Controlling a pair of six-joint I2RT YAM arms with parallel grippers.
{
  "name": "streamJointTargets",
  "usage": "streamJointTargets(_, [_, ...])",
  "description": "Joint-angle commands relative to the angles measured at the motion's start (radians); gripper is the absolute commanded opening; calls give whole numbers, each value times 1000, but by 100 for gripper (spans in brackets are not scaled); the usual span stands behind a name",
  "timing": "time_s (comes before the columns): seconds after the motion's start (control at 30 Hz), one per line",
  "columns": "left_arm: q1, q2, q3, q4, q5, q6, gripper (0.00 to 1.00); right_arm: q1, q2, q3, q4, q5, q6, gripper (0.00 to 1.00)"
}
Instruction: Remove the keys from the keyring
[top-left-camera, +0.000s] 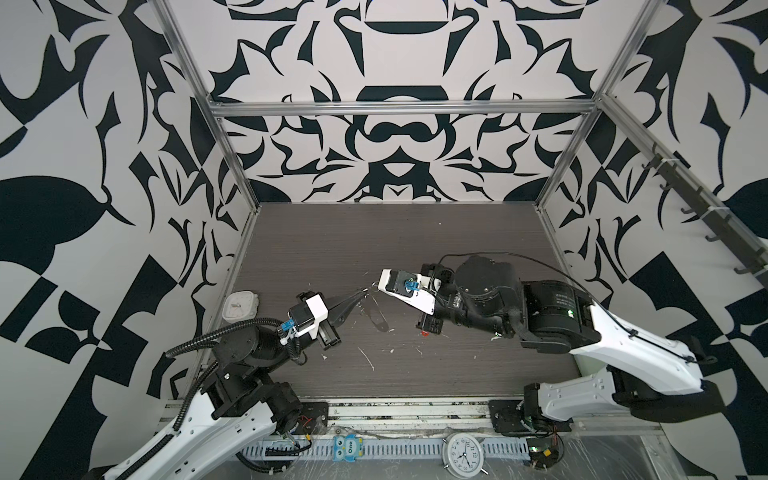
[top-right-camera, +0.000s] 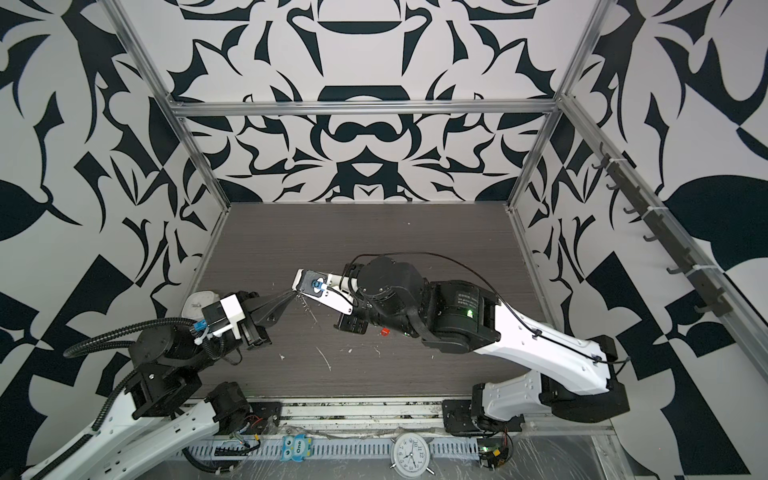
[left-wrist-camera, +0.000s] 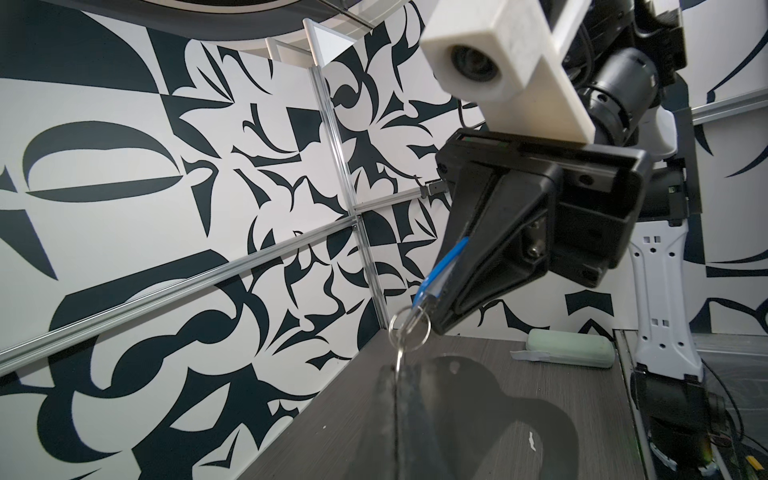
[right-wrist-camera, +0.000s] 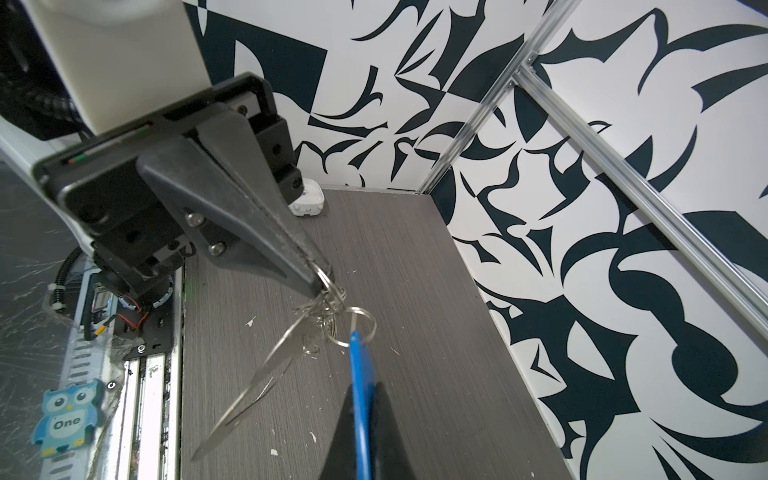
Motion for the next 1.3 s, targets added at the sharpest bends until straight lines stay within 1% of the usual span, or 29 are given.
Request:
streamJointTargets(0.0, [10,-16,6,-79,-78,15,0,-21,-77,111,93,61,45,0])
streamJointTargets(0.1, [11,-11,6,-78,-77,14,0,-22,-75,122,95,55,50,0])
streamJointTargets(0.33, [10,2,16,-88,-77,14,0,-23,-20,197,36,47,54,0])
streamJointTargets(0.6, [11,15,31,-118,-88,11,0,-24,29,275,-1,32,24,0])
streamJointTargets(0.73, [10,32,41,-129,-71,10,0,-23,49,299,-9,16,-1,0])
streamJointTargets(0.87, [10,32,45,-134,-67,7,0,-21,80,317,-35,40,-40,0])
streamJointTargets(1.27, [11,74,89,-204,-54,-19,0,-20,140,384,-39,11,-90,0])
